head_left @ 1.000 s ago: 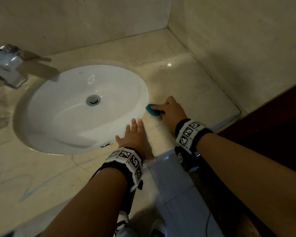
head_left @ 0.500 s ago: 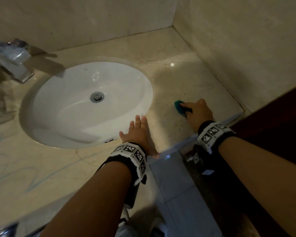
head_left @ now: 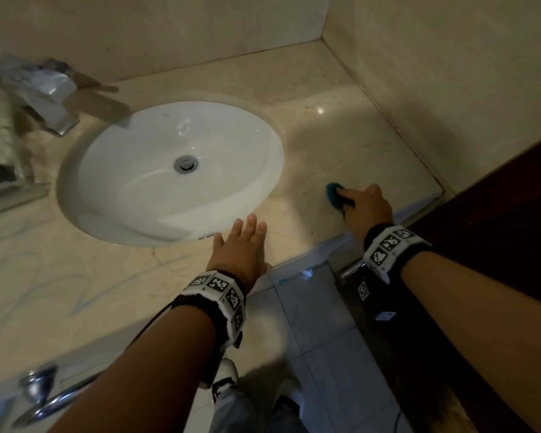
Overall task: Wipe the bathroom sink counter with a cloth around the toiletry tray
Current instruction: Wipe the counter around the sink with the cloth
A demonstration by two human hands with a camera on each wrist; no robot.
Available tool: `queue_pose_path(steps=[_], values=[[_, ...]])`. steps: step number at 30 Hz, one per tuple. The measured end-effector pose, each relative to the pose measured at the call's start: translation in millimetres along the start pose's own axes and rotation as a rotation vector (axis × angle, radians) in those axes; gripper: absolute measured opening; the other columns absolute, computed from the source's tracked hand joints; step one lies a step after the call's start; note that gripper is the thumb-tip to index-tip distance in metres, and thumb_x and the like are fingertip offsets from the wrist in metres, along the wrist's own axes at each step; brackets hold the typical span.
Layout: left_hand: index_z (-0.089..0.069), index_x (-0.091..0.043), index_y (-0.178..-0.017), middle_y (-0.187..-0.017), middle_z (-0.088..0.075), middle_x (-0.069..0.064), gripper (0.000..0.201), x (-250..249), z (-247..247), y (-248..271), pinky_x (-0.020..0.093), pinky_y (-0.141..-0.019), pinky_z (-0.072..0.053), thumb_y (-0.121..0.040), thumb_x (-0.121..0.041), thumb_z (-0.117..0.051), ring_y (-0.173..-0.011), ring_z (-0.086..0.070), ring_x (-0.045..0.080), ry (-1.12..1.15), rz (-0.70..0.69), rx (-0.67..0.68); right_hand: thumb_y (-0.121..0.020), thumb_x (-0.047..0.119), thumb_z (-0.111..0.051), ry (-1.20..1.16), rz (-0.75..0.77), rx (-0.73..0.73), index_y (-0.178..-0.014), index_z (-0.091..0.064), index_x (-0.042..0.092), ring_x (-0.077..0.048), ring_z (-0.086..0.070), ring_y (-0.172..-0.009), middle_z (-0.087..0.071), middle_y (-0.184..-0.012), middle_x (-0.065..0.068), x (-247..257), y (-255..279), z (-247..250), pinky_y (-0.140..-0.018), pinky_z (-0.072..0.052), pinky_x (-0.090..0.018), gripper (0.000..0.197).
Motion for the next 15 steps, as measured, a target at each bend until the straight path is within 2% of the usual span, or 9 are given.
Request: queue_pose_path(steps=[3,5,8,11,13,15], values=[[0.000,-0.021,-0.152,-0.160,0.011,0.000,0.086,-2,3,-2,0.055,-0.115,-0.008,-0.091,-0.038,-0.058,-0.147,0.006,0.024,0.007,0.007,0.020,-0.092,0.016,-0.052,-0.080,0.116,0.091,-0.126,-0.057,0.018,-0.019,-0.045,-0.085,-0.039,-0.099,-0.003,34,29,-26,-0.072,-0.035,-0.016,0.034],[0.000,-0.021,-0.152,-0.160,0.011,0.000,0.088,-2,4,-3,0.055,-0.115,-0.009,-0.089,-0.039,-0.060,-0.147,0.005,0.024,0.003,0.011,0.023,-0.090,0.019,-0.055,-0.079,0.243,0.126,-0.120,-0.061,0.020,-0.019,-0.047,-0.082,-0.038,-0.091,0.002,55,53,-42,-0.064,-0.032,-0.014,0.030],[0.001,-0.022,-0.152,-0.160,0.011,-0.001,0.092,0,3,-5,0.054,-0.116,-0.009,-0.087,-0.040,-0.062,-0.147,0.005,0.023,0.003,0.022,0.056,-0.090,0.022,-0.054,-0.045,0.375,0.234,-0.119,-0.061,0.020,-0.012,-0.045,-0.079,-0.038,-0.090,0.004,66,74,-58,-0.065,-0.032,-0.015,0.030],[0.001,-0.023,-0.152,-0.159,0.011,-0.003,0.093,1,4,-5,0.054,-0.116,-0.010,-0.087,-0.041,-0.063,-0.147,0.004,0.023,0.010,0.025,0.066,-0.090,0.015,-0.056,-0.065,0.362,0.206,-0.115,-0.064,0.021,-0.012,-0.042,-0.076,-0.037,-0.089,0.002,58,52,-43,-0.060,-0.030,-0.012,0.028],[0.001,-0.023,-0.152,-0.160,0.011,-0.003,0.094,0,4,-5,0.054,-0.116,-0.010,-0.086,-0.040,-0.064,-0.147,0.004,0.023,0.011,0.024,0.067,-0.090,0.008,-0.053,-0.073,0.246,0.110,-0.121,-0.061,0.021,-0.022,-0.048,-0.084,-0.038,-0.096,-0.004,40,27,-23,-0.068,-0.035,-0.012,0.035],[0.000,-0.024,-0.152,-0.160,0.009,-0.003,0.095,1,4,-6,0.055,-0.116,-0.010,-0.085,-0.040,-0.066,-0.147,0.003,0.024,0.017,0.036,0.067,-0.091,0.009,-0.052,-0.063,0.125,0.031,-0.128,-0.057,0.019,-0.031,-0.052,-0.094,-0.043,-0.107,-0.012,24,12,-10,-0.079,-0.041,-0.020,0.038]])
Point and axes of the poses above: each hand's wrist, its own y-axis away from the middle knuckle, its own z-axis out of the back of the hand, x = y × z, the point moved 10 cm from there along -y, towards the middle knuckle
